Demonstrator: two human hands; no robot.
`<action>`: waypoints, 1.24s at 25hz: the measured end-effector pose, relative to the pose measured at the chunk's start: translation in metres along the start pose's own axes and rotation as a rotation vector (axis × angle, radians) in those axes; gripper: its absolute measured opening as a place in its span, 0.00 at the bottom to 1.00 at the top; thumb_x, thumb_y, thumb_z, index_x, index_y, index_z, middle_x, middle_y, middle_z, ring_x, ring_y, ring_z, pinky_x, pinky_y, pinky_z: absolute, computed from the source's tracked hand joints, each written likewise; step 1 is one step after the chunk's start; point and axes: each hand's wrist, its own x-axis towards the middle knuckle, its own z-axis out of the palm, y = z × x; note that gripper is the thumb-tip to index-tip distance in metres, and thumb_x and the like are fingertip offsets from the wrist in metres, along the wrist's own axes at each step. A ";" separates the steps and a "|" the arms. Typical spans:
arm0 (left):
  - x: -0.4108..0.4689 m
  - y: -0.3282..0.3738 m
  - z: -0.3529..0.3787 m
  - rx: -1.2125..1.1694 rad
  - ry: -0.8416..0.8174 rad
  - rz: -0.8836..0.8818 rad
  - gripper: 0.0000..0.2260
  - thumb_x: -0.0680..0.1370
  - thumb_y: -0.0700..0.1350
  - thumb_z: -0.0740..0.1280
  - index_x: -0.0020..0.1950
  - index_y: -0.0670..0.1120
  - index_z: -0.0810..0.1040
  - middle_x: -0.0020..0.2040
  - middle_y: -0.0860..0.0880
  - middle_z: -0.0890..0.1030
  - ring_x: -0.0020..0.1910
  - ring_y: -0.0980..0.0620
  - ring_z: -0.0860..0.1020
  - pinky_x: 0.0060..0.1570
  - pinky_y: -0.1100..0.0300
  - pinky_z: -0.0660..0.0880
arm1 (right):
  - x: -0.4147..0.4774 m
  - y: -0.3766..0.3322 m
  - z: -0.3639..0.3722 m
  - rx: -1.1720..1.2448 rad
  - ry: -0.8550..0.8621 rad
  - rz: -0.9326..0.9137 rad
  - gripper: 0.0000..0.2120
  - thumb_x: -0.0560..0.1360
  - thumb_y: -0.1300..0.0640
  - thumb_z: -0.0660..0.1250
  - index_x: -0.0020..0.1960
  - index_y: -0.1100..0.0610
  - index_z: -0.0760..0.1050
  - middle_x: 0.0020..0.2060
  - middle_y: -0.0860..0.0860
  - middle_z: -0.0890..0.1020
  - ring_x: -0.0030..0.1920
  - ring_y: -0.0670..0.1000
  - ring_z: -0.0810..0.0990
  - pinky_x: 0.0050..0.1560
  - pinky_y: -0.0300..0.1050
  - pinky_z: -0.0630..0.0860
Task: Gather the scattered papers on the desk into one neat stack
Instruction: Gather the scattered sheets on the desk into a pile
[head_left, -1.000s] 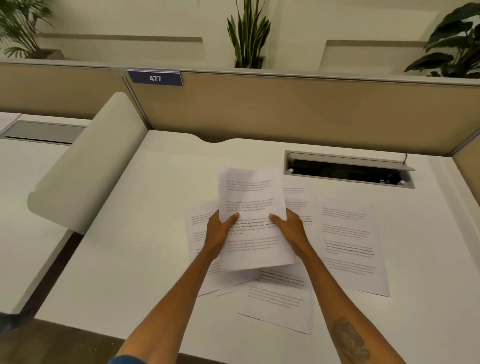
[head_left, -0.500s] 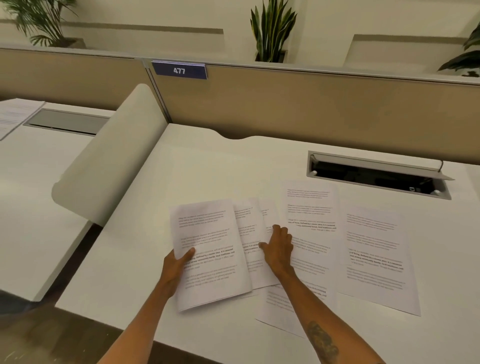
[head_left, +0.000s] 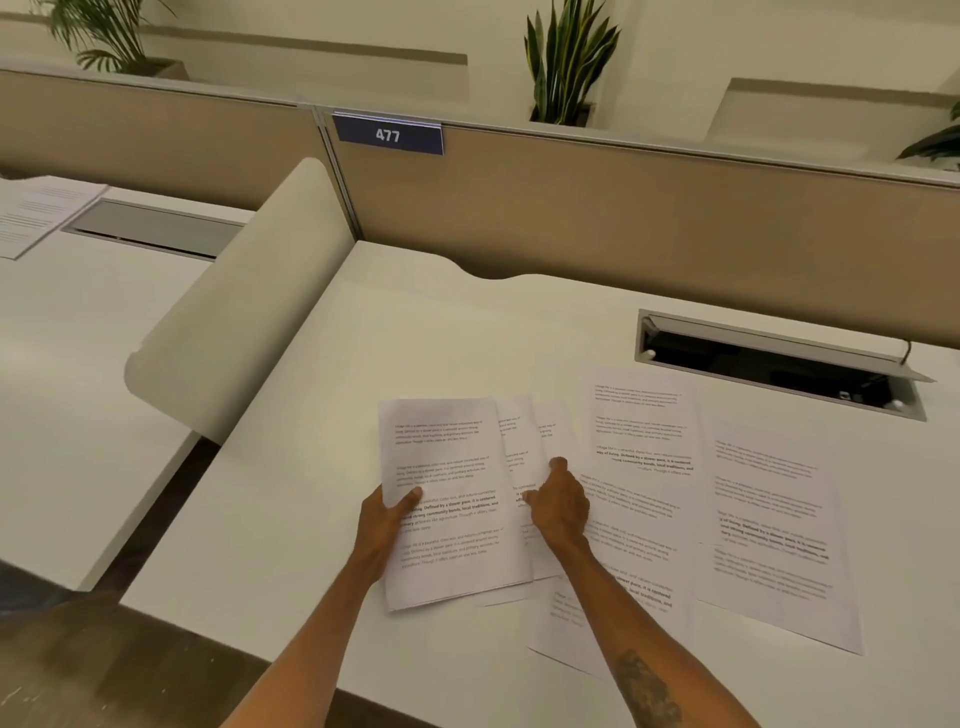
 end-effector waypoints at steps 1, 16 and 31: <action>0.002 -0.001 0.002 0.023 0.005 0.013 0.13 0.77 0.47 0.75 0.61 0.48 0.82 0.53 0.47 0.88 0.52 0.44 0.87 0.52 0.46 0.84 | -0.002 0.000 0.000 -0.022 0.028 -0.013 0.27 0.73 0.55 0.74 0.68 0.59 0.68 0.62 0.58 0.76 0.59 0.58 0.76 0.58 0.52 0.76; -0.005 0.017 0.078 0.278 0.278 -0.006 0.24 0.73 0.39 0.75 0.68 0.43 0.74 0.62 0.43 0.79 0.60 0.41 0.80 0.61 0.46 0.79 | 0.002 -0.011 0.009 0.087 0.009 0.022 0.33 0.75 0.65 0.69 0.75 0.57 0.58 0.66 0.59 0.71 0.63 0.61 0.72 0.62 0.56 0.70; -0.011 0.023 0.075 0.131 0.224 0.073 0.25 0.77 0.53 0.74 0.71 0.46 0.73 0.62 0.50 0.80 0.59 0.47 0.80 0.63 0.49 0.77 | -0.011 0.021 -0.039 0.909 -0.208 -0.028 0.20 0.74 0.61 0.73 0.64 0.55 0.74 0.54 0.51 0.84 0.50 0.53 0.85 0.46 0.43 0.83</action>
